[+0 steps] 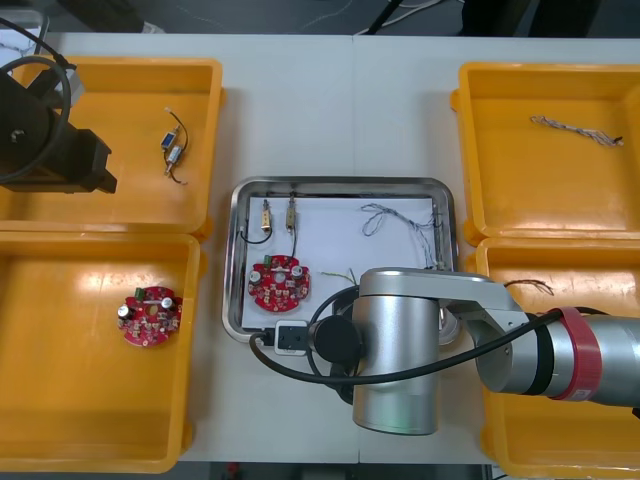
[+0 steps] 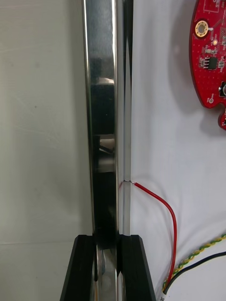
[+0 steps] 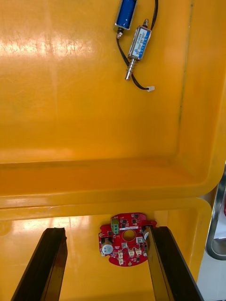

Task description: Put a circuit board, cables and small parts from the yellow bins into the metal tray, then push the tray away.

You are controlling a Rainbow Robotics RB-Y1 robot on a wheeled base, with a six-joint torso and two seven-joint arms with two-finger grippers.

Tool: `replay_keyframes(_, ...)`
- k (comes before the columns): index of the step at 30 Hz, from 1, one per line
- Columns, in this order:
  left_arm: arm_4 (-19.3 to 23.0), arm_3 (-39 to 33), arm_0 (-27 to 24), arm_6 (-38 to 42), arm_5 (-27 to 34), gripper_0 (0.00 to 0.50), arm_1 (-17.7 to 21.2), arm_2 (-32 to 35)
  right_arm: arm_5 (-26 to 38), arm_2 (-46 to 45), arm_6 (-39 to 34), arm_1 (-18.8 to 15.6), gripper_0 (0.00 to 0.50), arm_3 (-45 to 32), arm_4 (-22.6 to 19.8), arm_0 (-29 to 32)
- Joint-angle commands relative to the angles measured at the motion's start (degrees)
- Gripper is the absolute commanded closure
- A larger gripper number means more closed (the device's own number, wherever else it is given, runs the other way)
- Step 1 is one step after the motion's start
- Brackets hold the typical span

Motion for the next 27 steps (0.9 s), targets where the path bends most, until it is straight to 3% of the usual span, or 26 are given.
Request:
replay_keyframes(1, -0.5, -1.8, 1.1, 3.2, 0.4, 0.0, 2.5, -0.6, -1.1, 0.8, -2.2, 0.0, 0.5, -0.6, 1.1, -2.6)
replay_keyframes(27, -0.5, -1.8, 1.1, 3.2, 0.4, 0.0, 2.5, -0.6, -9.5, 0.8, -0.9, -6.4, 0.5, -0.6, 3.2, -7.3)
